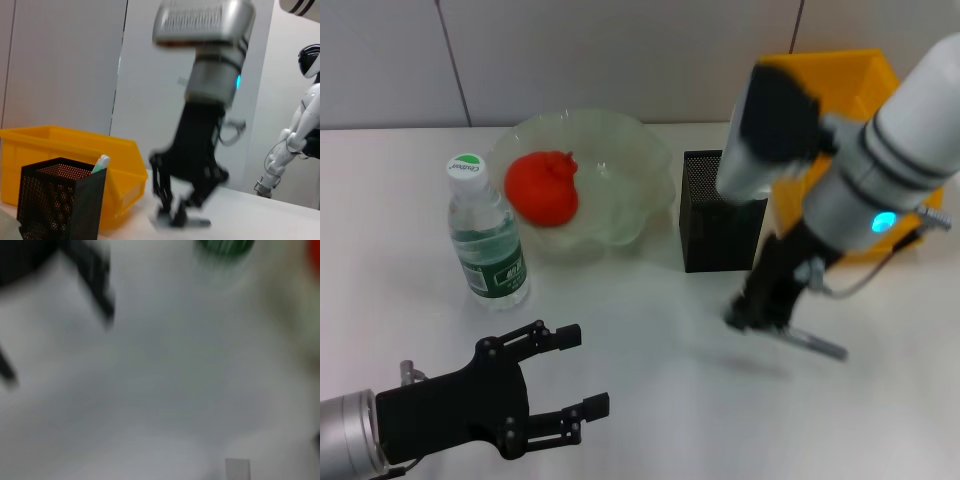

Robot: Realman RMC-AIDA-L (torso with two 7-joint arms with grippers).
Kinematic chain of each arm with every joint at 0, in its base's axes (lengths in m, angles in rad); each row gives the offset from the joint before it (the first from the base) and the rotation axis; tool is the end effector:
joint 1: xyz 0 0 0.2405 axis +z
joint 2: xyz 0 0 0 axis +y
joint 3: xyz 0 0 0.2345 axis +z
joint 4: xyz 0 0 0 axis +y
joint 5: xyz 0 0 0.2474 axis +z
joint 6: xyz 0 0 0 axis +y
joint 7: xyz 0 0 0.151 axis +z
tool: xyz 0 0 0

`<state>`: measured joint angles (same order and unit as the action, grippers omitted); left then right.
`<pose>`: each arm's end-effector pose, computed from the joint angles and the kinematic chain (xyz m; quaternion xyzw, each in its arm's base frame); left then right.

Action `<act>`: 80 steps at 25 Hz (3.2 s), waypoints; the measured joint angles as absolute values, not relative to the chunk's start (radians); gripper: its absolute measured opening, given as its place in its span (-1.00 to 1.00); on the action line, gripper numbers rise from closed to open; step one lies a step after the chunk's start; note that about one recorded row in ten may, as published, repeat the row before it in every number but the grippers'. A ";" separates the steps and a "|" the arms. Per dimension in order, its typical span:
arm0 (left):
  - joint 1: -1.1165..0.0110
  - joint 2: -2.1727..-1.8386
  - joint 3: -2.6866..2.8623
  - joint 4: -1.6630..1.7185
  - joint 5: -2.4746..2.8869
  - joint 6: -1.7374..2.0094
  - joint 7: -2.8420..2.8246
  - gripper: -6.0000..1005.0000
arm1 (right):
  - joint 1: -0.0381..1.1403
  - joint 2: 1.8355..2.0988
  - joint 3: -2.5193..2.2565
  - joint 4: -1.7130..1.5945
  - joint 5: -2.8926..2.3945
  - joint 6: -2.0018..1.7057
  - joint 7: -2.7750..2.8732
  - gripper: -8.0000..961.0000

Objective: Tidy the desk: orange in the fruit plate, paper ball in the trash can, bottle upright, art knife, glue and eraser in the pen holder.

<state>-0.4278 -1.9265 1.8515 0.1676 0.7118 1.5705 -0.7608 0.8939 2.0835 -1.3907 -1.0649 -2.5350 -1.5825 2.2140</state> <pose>-0.2982 0.2686 -0.0483 -0.9224 -0.1357 -0.3403 0.1226 0.1040 0.3971 -0.0358 -0.9673 0.1241 -0.2141 0.0555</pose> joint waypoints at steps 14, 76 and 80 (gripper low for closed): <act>-0.423 -1.927 1.835 0.167 0.712 1.581 -0.761 0.68 | 0.739 2.078 -0.971 -1.203 -2.115 -1.377 2.046 -0.67; -0.434 -1.905 1.829 0.169 0.715 1.596 -0.775 0.68 | 0.606 2.075 -1.052 -0.771 -1.354 -1.240 1.420 0.47; -0.434 -1.915 1.829 0.169 0.715 1.595 -0.777 0.68 | 0.561 2.056 -1.050 -0.641 -1.276 -1.484 1.263 0.53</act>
